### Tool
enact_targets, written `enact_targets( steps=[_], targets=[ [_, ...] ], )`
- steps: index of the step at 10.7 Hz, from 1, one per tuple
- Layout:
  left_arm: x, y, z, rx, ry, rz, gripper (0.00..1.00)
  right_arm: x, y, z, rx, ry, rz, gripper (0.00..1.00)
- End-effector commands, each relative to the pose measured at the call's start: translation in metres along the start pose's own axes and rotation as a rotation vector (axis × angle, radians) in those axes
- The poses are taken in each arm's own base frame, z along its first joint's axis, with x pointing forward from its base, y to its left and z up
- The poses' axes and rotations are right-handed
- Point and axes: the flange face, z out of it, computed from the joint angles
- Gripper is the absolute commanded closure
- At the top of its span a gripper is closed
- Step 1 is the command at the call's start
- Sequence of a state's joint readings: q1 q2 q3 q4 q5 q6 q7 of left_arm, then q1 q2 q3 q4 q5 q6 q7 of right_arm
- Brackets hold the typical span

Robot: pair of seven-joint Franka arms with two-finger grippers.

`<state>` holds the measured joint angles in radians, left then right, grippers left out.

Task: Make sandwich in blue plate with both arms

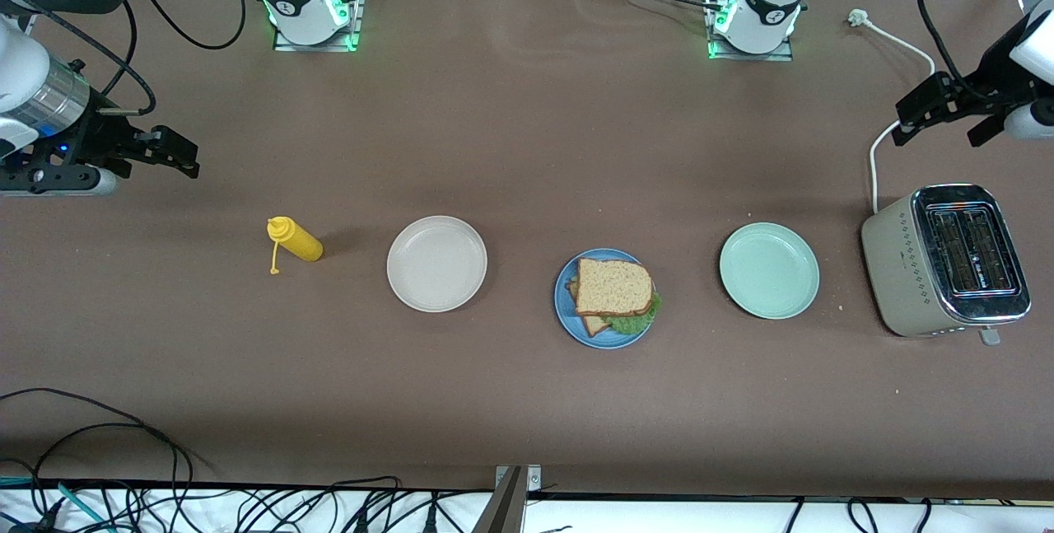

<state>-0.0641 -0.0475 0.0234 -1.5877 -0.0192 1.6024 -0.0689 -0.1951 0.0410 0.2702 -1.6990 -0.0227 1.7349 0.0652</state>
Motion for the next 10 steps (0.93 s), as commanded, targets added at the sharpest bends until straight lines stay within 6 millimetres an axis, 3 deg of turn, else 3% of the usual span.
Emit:
enact_targets(
  steps=[1,2,4,10],
  targets=[
    [-0.016,-0.007,0.009,0.043,-0.09,-0.018,0.0,-0.003,-0.002,-0.007,0.017,-0.006,0.015,0.0],
    [-0.017,-0.01,0.009,0.043,-0.093,-0.029,0.0,-0.003,0.001,-0.008,0.017,-0.004,0.019,0.0],
    [-0.022,-0.035,-0.008,0.041,-0.078,-0.078,0.0,-0.003,0.006,-0.008,0.018,-0.003,0.03,0.0],
    [-0.017,-0.023,0.003,0.047,-0.122,-0.053,0.0,-0.002,0.006,-0.009,0.05,0.001,0.04,0.0]
  ],
)
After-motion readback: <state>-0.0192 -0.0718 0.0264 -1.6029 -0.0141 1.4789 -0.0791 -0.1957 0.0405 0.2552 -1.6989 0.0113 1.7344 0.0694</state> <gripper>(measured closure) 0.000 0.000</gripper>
